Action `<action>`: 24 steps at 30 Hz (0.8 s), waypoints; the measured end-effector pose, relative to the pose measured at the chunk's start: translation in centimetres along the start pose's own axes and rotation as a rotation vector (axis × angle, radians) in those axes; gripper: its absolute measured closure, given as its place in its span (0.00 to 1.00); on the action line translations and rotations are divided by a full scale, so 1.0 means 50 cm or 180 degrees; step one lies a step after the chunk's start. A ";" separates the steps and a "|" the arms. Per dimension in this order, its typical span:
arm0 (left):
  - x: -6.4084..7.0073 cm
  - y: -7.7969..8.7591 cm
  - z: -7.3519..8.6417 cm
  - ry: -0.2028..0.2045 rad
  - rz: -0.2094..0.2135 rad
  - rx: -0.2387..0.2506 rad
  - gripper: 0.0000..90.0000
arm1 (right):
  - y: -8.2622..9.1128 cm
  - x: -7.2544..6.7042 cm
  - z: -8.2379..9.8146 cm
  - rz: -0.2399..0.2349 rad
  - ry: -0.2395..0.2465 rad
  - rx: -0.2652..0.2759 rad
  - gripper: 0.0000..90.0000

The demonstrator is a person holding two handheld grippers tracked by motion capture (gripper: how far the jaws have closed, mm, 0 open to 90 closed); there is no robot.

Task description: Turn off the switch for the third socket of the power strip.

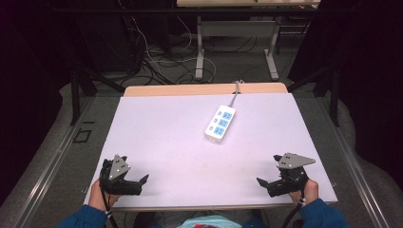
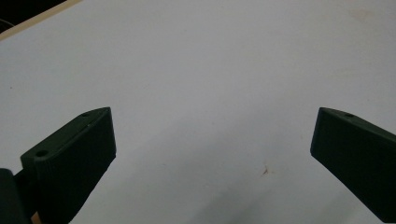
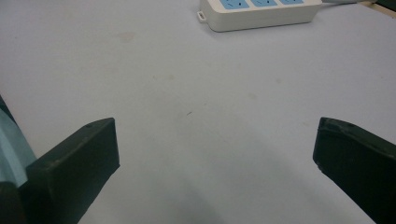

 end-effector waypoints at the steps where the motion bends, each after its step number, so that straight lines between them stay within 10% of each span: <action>1: 0.003 0.000 0.001 0.0030 0.0032 -0.0014 0.00 | 0.000 0.001 0.000 -0.0019 0.0016 -0.0010 0.00; 24: -0.003 -0.003 0.002 0.0036 -0.0006 -0.0029 0.00 | -0.015 0.001 -0.008 -0.0047 0.0037 -0.0033 0.00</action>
Point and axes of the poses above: each handheld gripper's, and its own axes: y roughly backward along the jaws, z roughly out of its underside, x roughly to its right, the point moved 6 cm from there along -y, roughly forward along the jaws, and after that the axes turned 8 degrees about y, right-handed, at the moved point
